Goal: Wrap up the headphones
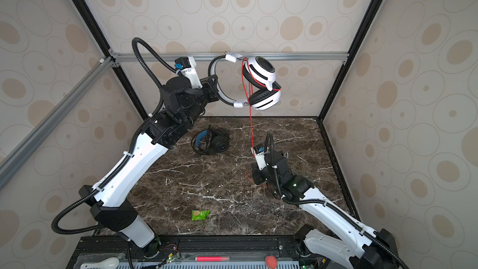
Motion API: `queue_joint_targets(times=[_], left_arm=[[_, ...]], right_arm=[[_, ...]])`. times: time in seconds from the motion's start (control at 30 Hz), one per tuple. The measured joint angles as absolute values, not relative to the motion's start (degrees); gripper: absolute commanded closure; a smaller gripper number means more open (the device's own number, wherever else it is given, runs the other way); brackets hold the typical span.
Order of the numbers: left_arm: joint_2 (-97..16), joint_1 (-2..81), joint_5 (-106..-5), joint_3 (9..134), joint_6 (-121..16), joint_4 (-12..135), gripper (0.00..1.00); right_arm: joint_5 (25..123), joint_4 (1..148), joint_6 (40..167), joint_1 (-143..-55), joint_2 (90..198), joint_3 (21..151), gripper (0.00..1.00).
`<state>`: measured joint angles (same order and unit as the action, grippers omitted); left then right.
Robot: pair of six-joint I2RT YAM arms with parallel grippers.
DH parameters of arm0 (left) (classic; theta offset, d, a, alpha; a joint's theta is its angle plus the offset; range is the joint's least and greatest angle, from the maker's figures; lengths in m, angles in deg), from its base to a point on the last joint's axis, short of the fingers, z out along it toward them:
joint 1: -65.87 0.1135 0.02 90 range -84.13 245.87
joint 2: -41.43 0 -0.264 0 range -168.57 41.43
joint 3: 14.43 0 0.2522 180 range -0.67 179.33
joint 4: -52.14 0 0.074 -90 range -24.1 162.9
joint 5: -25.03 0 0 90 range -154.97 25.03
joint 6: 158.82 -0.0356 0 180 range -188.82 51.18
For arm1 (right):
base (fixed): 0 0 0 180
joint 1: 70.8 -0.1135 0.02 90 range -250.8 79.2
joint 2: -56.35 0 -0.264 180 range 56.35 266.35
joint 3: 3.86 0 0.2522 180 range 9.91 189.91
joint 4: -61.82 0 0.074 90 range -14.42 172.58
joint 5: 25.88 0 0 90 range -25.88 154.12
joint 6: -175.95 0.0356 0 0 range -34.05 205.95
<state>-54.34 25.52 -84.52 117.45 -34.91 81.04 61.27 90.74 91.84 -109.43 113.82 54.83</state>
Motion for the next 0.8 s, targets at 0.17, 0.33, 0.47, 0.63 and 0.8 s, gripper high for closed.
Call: queue_joint_targets(times=[0.17, 0.33, 0.47, 0.63, 0.8], left_arm=[[-56.2, 26.6, -88.6, 117.3, -35.6, 82.9, 1.0], [-55.8, 27.5, -92.5, 113.1, -40.3, 82.5, 1.0], [-55.6, 27.7, -96.4, 106.9, -45.9, 81.8, 1.0], [-55.5, 27.9, -100.9, 99.8, -53.4, 81.7, 1.0], [-53.3, 27.4, -102.8, 91.7, -61.0, 79.6, 1.0]], right_arm=[[55.9, 95.3, 89.2, -115.2, 114.5, 58.7, 1.0], [51.4, 100.2, 87.1, -119.9, 115.0, 63.2, 1.0], [48.1, 104.8, 84.3, -123.1, 115.5, 68.1, 1.0], [44.9, 109.0, 79.4, -124.4, 115.7, 75.4, 1.0], [42.7, 111.6, 73.3, -124.4, 117.9, 83.5, 1.0]])
